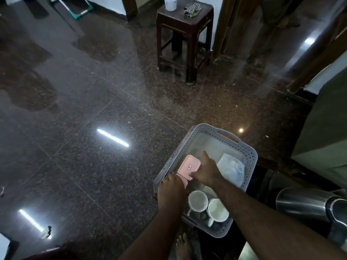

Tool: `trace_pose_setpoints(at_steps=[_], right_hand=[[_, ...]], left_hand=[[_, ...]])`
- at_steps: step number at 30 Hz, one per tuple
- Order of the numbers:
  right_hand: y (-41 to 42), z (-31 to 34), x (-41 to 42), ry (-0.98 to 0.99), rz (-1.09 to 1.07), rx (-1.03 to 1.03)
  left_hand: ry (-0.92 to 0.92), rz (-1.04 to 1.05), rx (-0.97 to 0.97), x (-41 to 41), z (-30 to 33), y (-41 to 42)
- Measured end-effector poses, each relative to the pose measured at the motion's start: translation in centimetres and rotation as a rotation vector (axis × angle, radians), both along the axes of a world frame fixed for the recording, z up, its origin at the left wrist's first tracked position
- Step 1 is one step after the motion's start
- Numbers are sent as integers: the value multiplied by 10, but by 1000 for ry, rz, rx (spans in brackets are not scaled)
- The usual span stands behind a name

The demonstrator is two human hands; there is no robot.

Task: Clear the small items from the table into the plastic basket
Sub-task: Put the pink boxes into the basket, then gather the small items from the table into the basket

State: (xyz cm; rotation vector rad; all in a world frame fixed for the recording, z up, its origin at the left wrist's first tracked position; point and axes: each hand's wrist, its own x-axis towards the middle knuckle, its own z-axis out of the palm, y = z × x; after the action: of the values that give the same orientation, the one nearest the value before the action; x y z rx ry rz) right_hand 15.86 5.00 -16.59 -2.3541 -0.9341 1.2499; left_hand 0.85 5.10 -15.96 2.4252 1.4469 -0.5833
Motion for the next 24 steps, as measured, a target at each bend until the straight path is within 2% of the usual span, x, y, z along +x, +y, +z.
trace_pose_setpoints(at_steps=[4, 7, 9, 12, 15, 19, 24], right_hand=[[-34, 45, 18, -211, 146, 52], [-72, 89, 37, -512, 252, 138], [-103, 122, 50, -678, 238, 175], [-157, 168, 70, -809, 134, 143], [-228, 200, 89, -899, -59, 155], [-321, 219, 106, -933, -255, 106], [-437, 228, 120, -947, -432, 44]], left_hand=[[-49, -81, 75, 12, 40, -2], [-164, -175, 136, 39, 84, -4], [-210, -242, 183, 63, 115, -12], [-230, -347, 261, 99, 153, -35], [-315, -514, 318, 135, 182, -74], [-462, -674, 329, 180, 207, -150], [-479, -851, 318, 220, 215, -269]])
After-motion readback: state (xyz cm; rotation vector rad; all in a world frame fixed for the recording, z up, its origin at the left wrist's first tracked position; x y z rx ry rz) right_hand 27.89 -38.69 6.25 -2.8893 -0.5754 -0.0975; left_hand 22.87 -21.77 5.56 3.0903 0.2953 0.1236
